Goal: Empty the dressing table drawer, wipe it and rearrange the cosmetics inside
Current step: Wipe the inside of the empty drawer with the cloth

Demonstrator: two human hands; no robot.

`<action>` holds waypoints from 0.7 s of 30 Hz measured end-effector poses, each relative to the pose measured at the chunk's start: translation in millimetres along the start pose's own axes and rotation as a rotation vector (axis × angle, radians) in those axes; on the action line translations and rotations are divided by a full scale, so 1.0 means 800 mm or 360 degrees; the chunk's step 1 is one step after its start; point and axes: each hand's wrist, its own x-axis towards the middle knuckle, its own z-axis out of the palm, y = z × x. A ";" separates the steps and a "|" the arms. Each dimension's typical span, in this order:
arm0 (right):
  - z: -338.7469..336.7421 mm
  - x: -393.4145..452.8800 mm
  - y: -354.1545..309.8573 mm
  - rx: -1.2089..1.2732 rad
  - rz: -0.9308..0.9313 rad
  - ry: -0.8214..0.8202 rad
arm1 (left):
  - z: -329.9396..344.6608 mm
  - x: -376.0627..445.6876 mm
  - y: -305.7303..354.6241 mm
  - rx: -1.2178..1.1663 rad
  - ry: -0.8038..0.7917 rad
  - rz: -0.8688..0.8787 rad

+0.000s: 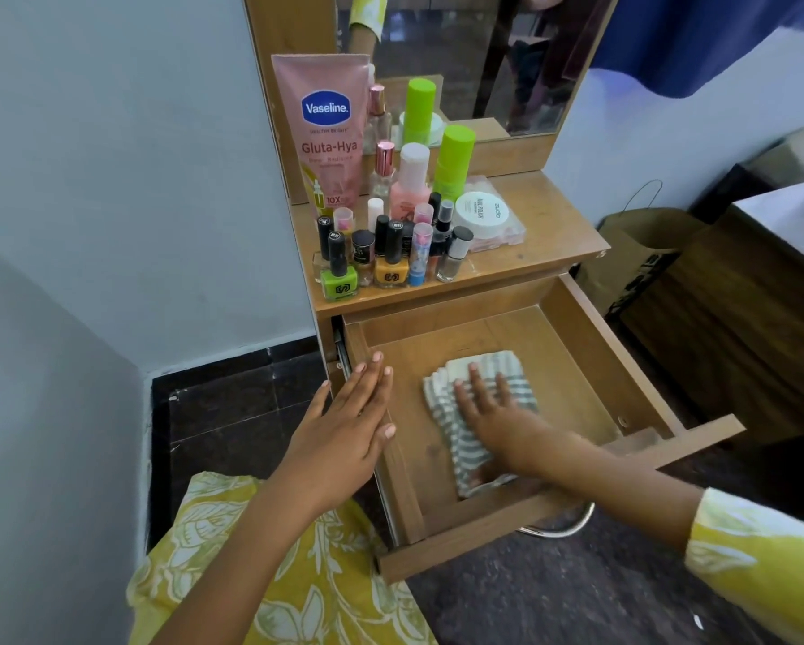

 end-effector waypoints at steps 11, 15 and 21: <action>-0.004 0.004 -0.008 0.0049 0.0039 -0.0062 | 0.004 -0.003 0.007 0.0083 0.0118 -0.0024; -0.005 -0.016 0.066 0.0200 0.0258 -0.0155 | 0.003 -0.003 0.008 0.0047 0.0184 -0.0027; -0.013 -0.031 0.061 0.0413 0.0259 -0.0196 | 0.019 0.006 0.024 0.0079 0.0428 -0.0155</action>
